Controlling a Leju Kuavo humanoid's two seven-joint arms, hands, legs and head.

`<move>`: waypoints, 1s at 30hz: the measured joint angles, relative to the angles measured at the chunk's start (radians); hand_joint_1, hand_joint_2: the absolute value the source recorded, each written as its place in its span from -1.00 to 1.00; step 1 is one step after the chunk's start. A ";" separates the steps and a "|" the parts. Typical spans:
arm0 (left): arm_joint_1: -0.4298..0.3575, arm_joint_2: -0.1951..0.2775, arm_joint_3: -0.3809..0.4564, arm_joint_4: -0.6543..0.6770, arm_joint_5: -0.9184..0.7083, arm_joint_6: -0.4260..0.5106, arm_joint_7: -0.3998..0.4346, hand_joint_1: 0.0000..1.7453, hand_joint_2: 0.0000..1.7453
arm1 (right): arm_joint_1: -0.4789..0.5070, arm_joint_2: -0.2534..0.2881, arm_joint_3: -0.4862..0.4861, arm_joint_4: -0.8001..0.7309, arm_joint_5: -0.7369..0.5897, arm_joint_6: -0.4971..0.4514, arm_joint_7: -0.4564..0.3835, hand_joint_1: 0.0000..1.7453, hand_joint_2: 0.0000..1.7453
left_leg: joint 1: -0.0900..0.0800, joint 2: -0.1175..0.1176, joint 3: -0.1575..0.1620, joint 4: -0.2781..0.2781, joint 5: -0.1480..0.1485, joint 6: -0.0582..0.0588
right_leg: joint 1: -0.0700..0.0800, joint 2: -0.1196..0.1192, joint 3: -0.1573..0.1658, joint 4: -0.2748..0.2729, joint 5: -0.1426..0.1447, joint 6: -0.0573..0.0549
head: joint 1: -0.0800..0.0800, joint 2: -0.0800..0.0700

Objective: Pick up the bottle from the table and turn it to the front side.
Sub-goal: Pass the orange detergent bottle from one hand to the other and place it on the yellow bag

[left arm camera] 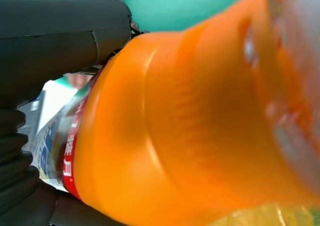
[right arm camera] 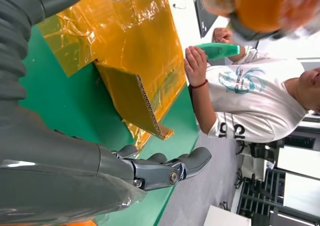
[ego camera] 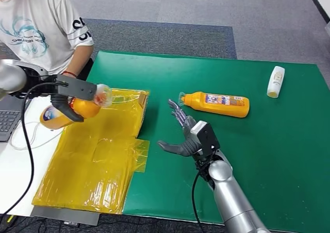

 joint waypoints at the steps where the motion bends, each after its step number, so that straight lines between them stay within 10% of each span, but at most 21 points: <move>1: 0.015 -0.020 0.000 0.017 -0.018 0.010 -0.013 1.00 -1.00 | 0.000 0.002 0.000 0.000 0.002 0.001 0.000 -1.00 1.00 | 0.000 0.000 0.000 0.000 0.000 0.000 | 0.000 0.000 0.000 0.000 0.000 0.000 | 0.000 0.000; 13: 0.141 -0.176 0.002 0.181 -0.057 0.082 -0.117 1.00 -1.00 | 0.000 0.020 -0.001 0.000 0.010 0.005 0.001 -1.00 1.00 | 0.000 0.000 -0.001 0.000 0.000 0.000 | 0.000 0.001 -0.001 0.000 0.001 -0.001 | 0.000 0.000; 30: 0.180 -0.218 0.026 0.269 -0.067 0.066 -0.137 1.00 -1.00 | -0.001 0.023 -0.001 0.001 0.006 0.003 0.001 -1.00 1.00 | 0.000 0.001 -0.002 0.000 0.000 0.000 | 0.000 0.001 -0.002 0.000 0.001 -0.001 | 0.000 0.000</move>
